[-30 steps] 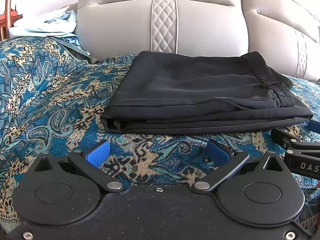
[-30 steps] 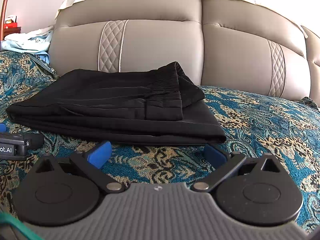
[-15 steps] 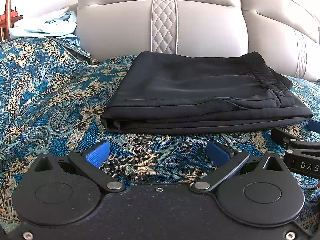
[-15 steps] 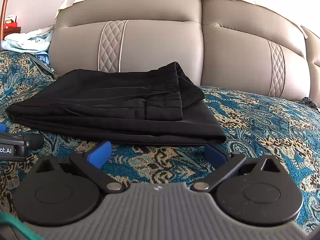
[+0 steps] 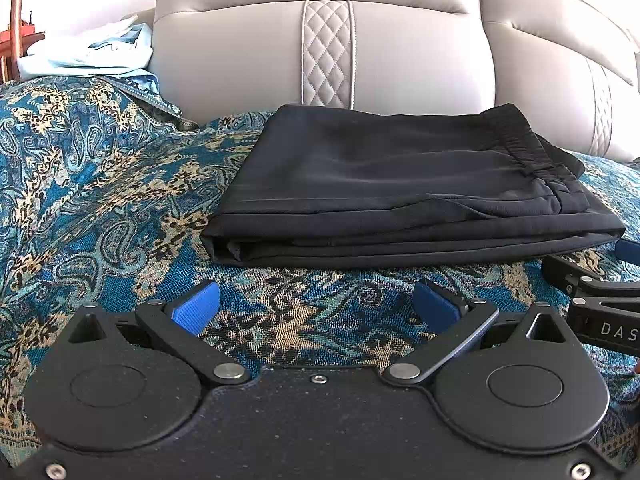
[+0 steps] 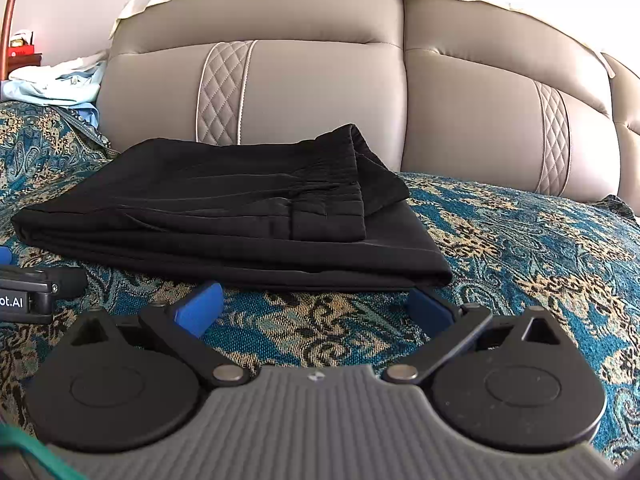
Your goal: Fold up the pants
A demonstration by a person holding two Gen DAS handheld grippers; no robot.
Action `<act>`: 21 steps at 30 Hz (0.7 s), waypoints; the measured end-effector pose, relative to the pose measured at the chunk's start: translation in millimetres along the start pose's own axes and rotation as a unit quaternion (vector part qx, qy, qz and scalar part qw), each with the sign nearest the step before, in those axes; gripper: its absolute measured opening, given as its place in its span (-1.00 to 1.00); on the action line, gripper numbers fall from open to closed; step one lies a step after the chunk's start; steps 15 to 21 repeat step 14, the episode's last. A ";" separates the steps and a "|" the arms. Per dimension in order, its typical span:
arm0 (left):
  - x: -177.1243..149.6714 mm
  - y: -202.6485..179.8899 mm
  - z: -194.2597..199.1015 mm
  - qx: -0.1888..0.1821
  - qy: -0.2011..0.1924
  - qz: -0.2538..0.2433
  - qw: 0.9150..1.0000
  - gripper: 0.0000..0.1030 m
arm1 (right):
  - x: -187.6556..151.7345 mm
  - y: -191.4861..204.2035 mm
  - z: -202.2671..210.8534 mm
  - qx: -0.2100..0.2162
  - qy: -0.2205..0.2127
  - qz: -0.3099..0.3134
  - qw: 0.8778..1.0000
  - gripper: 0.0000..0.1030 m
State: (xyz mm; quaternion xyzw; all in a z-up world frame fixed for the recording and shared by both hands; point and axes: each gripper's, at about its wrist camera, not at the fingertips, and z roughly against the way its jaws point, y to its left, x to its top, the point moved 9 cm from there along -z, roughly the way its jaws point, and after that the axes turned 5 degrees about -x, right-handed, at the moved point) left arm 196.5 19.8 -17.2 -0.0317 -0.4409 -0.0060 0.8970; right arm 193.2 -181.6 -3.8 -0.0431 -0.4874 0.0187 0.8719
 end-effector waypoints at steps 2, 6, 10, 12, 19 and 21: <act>0.6 -0.1 0.6 -0.002 0.000 -0.001 1.000 1.00 | 0.0 0.0 0.0 0.000 0.000 0.000 1.000 1.00; 1.7 -0.5 -0.1 -0.003 -0.001 -0.003 1.000 1.00 | -0.1 0.0 0.0 0.000 0.000 0.000 1.000 1.00; 1.6 -0.2 -0.2 -0.003 -0.004 -0.003 1.000 1.00 | -0.1 0.2 -0.1 0.000 0.000 0.000 1.000 1.00; 1.7 -0.2 -0.6 -0.003 -0.004 -0.003 1.000 1.00 | -0.1 0.2 -0.1 0.000 0.000 0.000 1.000 1.00; 1.7 0.0 -0.8 -0.003 -0.004 -0.003 1.000 1.00 | -0.2 0.1 0.0 0.000 0.000 0.000 1.000 1.00; 1.7 0.0 -0.8 -0.003 -0.004 -0.003 1.000 1.00 | -0.2 0.1 0.0 0.000 0.000 0.000 1.000 1.00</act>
